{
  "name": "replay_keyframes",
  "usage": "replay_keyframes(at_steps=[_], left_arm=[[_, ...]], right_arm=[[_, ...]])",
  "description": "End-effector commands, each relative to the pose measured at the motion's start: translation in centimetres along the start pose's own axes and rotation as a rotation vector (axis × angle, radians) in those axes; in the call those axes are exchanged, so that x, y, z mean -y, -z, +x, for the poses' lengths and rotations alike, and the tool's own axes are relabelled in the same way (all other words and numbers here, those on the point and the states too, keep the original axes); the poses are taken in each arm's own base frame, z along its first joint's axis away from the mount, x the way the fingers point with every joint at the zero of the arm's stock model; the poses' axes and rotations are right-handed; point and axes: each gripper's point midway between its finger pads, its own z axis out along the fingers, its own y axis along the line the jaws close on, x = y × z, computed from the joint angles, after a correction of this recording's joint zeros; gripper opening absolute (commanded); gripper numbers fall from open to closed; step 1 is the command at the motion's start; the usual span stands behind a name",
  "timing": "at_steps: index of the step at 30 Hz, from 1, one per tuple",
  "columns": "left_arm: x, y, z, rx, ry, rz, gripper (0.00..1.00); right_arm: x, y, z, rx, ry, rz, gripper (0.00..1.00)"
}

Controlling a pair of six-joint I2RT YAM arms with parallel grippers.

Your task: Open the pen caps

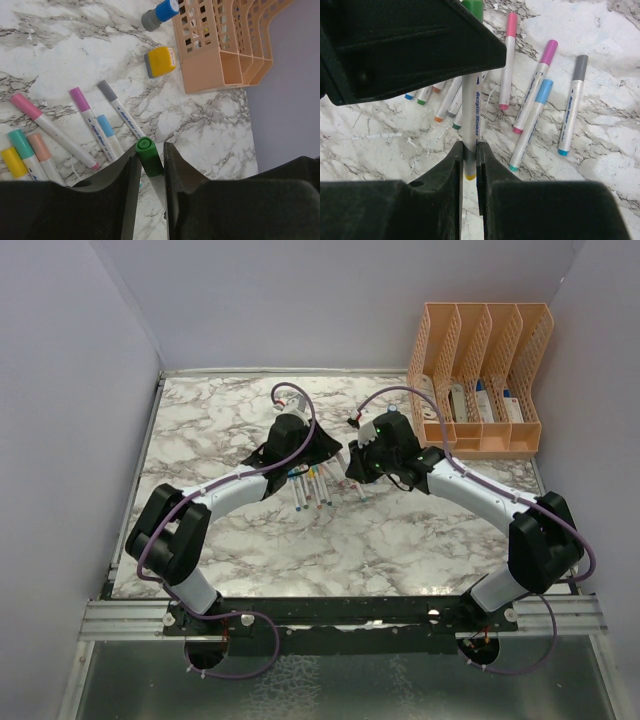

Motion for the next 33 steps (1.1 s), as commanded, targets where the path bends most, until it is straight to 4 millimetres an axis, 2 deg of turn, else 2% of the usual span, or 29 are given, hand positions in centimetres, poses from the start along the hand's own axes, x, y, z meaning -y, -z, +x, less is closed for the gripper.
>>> replay_keyframes(at_steps=[1, 3, 5, 9, 13, 33], left_arm=[[0.9, 0.0, -0.7, 0.033, -0.002, 0.027, 0.18], [0.9, 0.0, -0.7, 0.032, -0.001, 0.028, 0.0], [0.9, 0.0, -0.6, 0.028, -0.001, 0.032, 0.0], [1.2, 0.2, -0.6, 0.028, 0.002, 0.046, 0.0], [1.4, 0.5, -0.5, 0.025, 0.002, 0.058, 0.0], [3.9, 1.9, 0.3, 0.017, 0.022, 0.164, 0.0]], right_arm=[[-1.1, 0.8, -1.5, 0.056, 0.029, -0.042, 0.01], [-1.1, 0.8, -1.5, 0.057, 0.027, -0.042, 0.01], [-1.2, 0.8, -1.5, 0.059, 0.021, -0.043, 0.08], [-1.3, 0.5, -1.7, 0.061, 0.003, -0.052, 0.37], [-1.4, 0.3, -2.2, 0.071, -0.018, -0.055, 0.44], [-1.5, -1.9, -3.5, 0.114, -0.041, -0.08, 0.42]])
